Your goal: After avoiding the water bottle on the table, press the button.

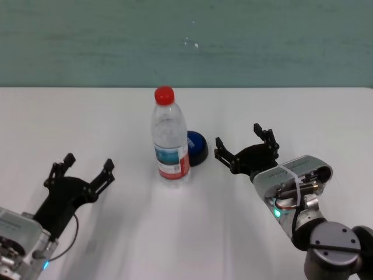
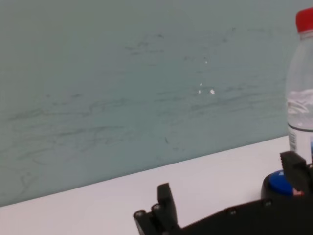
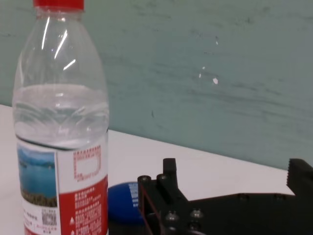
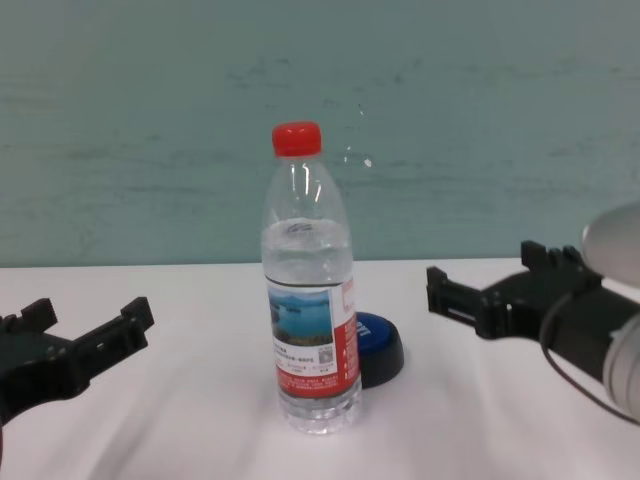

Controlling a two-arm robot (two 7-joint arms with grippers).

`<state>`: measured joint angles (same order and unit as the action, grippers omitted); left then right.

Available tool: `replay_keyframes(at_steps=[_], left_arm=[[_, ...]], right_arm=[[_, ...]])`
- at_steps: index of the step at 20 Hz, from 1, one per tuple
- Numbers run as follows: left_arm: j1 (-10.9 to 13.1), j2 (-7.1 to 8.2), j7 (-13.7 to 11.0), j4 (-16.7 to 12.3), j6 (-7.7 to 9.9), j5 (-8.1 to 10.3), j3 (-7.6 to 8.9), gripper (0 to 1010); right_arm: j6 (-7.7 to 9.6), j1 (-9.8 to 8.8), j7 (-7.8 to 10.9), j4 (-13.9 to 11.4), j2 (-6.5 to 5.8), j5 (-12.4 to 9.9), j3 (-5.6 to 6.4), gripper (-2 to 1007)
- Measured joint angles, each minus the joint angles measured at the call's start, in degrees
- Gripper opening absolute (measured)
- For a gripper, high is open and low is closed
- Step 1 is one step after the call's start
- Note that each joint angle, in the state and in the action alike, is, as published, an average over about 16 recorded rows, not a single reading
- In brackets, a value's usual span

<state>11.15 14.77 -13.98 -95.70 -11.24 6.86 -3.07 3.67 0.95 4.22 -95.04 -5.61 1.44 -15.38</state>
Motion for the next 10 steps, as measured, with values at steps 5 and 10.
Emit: replay_keyframes(at_steps=[5,10], left_arm=[[0.0,0.0,0.0,0.0,0.0,0.0,0.0,1010],[0.0,0.0,0.0,0.0,0.0,0.0,0.0,1010]], right_arm=[[-0.74,-2.79,-0.61,-1.6,0.85,1.2,0.36,1004],[-1.61,-4.85,-0.6,-2.3,1.68,2.1,0.58,1004]])
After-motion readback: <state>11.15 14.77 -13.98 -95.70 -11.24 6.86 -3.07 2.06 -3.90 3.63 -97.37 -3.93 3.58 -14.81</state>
